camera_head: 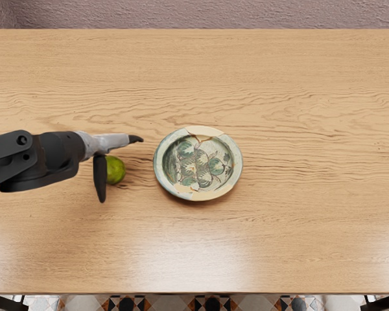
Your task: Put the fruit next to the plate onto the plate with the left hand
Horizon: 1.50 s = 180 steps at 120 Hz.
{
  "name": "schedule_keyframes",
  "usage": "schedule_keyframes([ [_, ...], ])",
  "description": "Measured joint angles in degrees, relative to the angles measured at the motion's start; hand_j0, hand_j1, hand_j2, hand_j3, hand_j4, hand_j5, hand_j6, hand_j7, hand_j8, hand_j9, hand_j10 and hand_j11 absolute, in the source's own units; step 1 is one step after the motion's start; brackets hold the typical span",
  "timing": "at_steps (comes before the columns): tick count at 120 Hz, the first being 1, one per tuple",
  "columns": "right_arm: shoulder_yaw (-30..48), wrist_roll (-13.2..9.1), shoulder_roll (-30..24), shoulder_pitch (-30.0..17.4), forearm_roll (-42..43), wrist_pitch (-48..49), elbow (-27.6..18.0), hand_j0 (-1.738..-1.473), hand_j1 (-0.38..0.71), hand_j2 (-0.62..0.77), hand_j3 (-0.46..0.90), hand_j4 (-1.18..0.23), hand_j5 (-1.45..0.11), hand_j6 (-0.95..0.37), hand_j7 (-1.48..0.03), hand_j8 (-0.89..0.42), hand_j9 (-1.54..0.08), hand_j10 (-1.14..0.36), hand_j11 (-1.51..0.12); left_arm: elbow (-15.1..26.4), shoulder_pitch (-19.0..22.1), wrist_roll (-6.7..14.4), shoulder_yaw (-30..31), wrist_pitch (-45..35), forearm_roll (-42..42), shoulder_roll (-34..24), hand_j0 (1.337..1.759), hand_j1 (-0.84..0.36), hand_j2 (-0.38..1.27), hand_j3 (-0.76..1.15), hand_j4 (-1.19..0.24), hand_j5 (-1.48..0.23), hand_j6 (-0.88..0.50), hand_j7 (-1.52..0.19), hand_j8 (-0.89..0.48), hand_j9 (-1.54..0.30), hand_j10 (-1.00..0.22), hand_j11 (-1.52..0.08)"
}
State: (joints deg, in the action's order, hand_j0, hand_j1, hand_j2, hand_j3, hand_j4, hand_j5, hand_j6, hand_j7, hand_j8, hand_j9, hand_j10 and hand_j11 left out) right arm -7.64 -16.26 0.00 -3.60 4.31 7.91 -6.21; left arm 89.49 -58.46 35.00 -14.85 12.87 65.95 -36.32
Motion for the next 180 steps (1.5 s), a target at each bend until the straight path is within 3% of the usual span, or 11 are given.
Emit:
schedule_keyframes([
  [60, 0.0, 0.0, 0.0, 0.0, 0.0, 0.0, -0.01, -1.658, -0.35, 0.0, 0.0, 0.0, 0.0, 0.0, 0.0, 0.0, 0.0, 0.0, 0.0, -1.63, 0.98, 0.02, 0.57, -0.05, 1.87, 0.46, 1.657, 0.09, 0.05, 0.0, -0.23, -0.31, -0.23, -0.31, -0.23, -0.3, -0.23, -0.3],
  [83, 0.0, 0.0, 0.0, 0.0, 0.0, 0.0, 0.04, -1.658, -0.35, 0.0, 0.0, 0.0, 0.0, 0.0, 0.0, 0.0, 0.0, 0.0, 0.0, -1.71, 0.98, 0.03, 0.74, 0.05, 2.06, 0.55, 1.654, 0.02, -0.01, 0.0, -0.37, -0.51, -0.37, -0.51, -0.37, -0.51, -0.37, -0.51],
  [91, 0.0, 0.0, 0.0, 0.0, 0.0, 0.0, 0.04, -1.658, -0.35, 0.0, 0.0, 0.0, 0.0, 0.0, 0.0, 0.0, 0.0, 0.0, 0.0, -1.7, 0.97, 0.04, 0.75, 0.08, 1.9, 0.47, 1.652, 0.0, -0.02, 0.0, -0.43, -0.61, -0.4, -0.61, -0.33, -0.6, -0.43, -0.6],
  [127, 0.0, 0.03, 0.0, 0.05, 0.0, 0.0, 0.06, -1.658, -0.35, 0.0, 0.0, 0.0, 0.0, 0.0, 0.0, 0.0, 0.0, 0.0, 0.0, -1.73, 0.88, 0.05, 0.69, 0.46, 1.27, 0.19, 1.644, -0.05, -0.09, 0.0, -0.57, -0.89, -0.27, -0.87, -0.21, -0.86, -0.31, -0.86],
  [164, 0.01, 0.08, 0.0, 0.46, -0.02, 0.0, 0.06, -1.658, -0.35, 0.0, 0.0, 0.0, 0.0, 0.0, 0.0, 0.0, 0.0, 0.0, 0.0, -1.59, -1.21, 0.09, -0.93, 1.15, 0.55, 0.1, 1.639, -0.04, -0.1, 0.0, -0.58, -0.99, -0.26, -0.95, -0.2, -0.94, -0.29, -0.94],
  [180, 0.0, 0.08, 0.0, 0.8, -0.01, 0.0, 0.06, -1.658, -0.35, 0.0, 0.0, 0.0, 0.0, 0.0, 0.0, 0.0, 0.0, 0.0, 0.0, -1.5, -3.34, 0.09, -2.48, 2.07, 0.09, 0.3, 1.64, -0.12, -0.06, 0.0, -0.59, -1.0, -0.29, -0.95, -0.21, -0.94, -0.29, -0.94],
])
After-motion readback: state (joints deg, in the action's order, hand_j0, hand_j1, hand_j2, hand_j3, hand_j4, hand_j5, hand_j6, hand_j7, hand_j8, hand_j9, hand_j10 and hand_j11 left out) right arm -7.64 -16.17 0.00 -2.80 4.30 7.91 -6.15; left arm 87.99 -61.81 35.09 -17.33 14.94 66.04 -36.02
